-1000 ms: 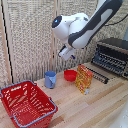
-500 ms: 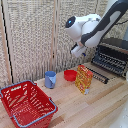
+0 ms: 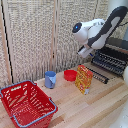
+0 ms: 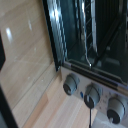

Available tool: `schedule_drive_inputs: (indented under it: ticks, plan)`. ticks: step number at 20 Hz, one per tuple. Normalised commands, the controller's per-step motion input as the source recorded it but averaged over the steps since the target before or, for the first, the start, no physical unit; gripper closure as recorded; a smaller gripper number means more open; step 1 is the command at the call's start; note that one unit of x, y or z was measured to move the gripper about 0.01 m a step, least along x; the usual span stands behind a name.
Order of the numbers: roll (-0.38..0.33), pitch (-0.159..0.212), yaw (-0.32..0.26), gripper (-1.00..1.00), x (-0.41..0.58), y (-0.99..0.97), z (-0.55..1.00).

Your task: Kindly position your hand close to the oven tray's handle. Softly yet firmly grasp the handle using your hand. Slowly and with caution, draw the tray out until it is fully stretched out.

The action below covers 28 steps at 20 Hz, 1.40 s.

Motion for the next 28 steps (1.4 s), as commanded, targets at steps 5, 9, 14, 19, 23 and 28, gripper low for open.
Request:
schedule_drive_inputs:
  ticks: [5, 9, 14, 19, 23, 28]
  plan:
    - [-0.167, 0.090, -0.088, -1.00, 0.149, -0.12, -0.12]
    - [-0.015, 0.027, -0.059, -1.00, -0.112, -0.56, -0.05]
    - [-0.013, -0.016, -0.020, -1.00, -0.351, -0.72, -0.03]
    - [-0.031, -0.020, 0.000, -1.00, -0.202, -0.59, -0.10]
    - [-0.108, 0.000, -0.011, -1.00, -0.049, -0.54, -0.10]
    - [-0.035, 0.000, -0.003, -1.00, 0.012, -0.35, -0.05]
